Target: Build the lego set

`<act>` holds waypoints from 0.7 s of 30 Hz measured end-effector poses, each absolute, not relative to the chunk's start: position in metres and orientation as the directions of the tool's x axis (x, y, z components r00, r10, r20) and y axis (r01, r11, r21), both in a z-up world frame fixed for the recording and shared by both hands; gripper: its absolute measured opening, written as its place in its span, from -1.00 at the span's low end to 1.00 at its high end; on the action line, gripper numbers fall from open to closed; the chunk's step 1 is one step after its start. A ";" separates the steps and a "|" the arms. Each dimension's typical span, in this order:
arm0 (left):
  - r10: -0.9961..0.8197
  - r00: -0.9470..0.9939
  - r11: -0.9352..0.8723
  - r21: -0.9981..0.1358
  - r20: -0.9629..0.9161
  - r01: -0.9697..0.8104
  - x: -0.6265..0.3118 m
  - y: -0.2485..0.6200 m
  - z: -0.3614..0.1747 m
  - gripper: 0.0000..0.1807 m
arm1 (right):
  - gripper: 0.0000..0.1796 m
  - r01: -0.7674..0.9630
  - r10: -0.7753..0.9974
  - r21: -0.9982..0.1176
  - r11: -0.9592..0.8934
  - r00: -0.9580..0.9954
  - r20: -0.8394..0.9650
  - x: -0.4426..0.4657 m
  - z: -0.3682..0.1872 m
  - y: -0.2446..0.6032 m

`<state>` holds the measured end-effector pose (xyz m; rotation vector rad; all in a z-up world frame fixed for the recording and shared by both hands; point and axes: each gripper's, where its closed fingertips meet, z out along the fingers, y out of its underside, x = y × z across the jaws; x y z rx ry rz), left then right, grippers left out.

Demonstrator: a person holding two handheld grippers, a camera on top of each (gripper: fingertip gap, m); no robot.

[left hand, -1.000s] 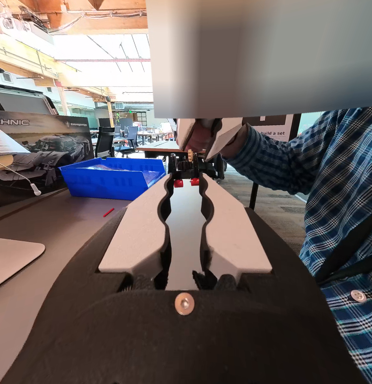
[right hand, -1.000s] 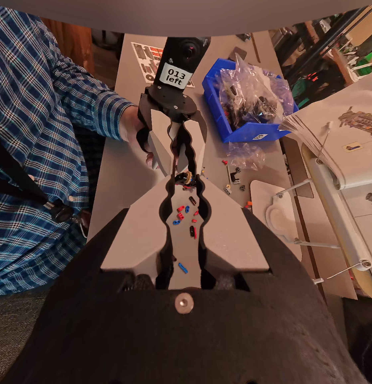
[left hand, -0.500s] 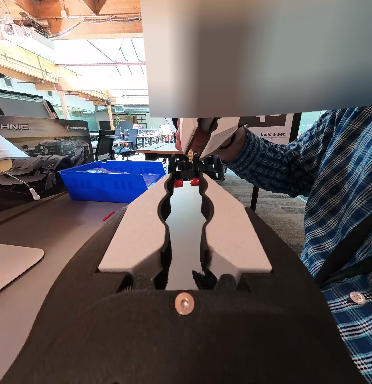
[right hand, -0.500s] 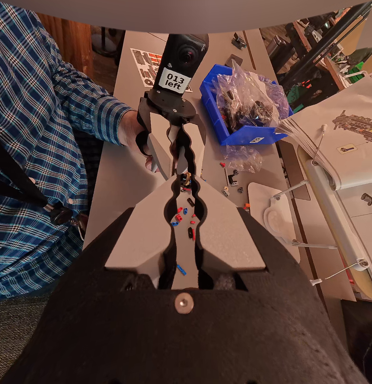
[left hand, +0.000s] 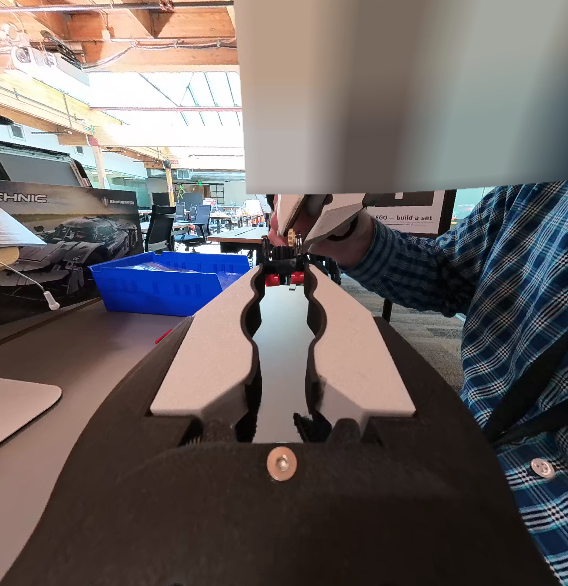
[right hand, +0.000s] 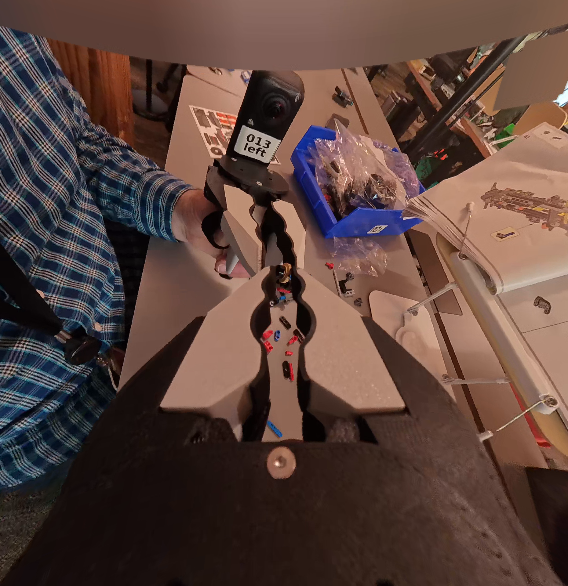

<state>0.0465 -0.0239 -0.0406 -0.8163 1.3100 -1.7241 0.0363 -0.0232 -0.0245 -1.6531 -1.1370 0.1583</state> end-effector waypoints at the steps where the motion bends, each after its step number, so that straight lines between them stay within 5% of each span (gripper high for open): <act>1: -0.884 -0.468 -0.133 -0.968 0.019 0.212 0.047 -0.024 -0.041 -0.75 | -0.93 0.582 0.736 -0.812 0.027 0.538 0.410 0.036 -0.025 -0.024; 21: -0.890 -0.457 -0.098 -0.971 -0.011 0.216 0.048 -0.026 -0.041 -0.76 | -0.93 0.602 0.733 -0.798 0.037 0.527 0.431 0.037 -0.025 -0.026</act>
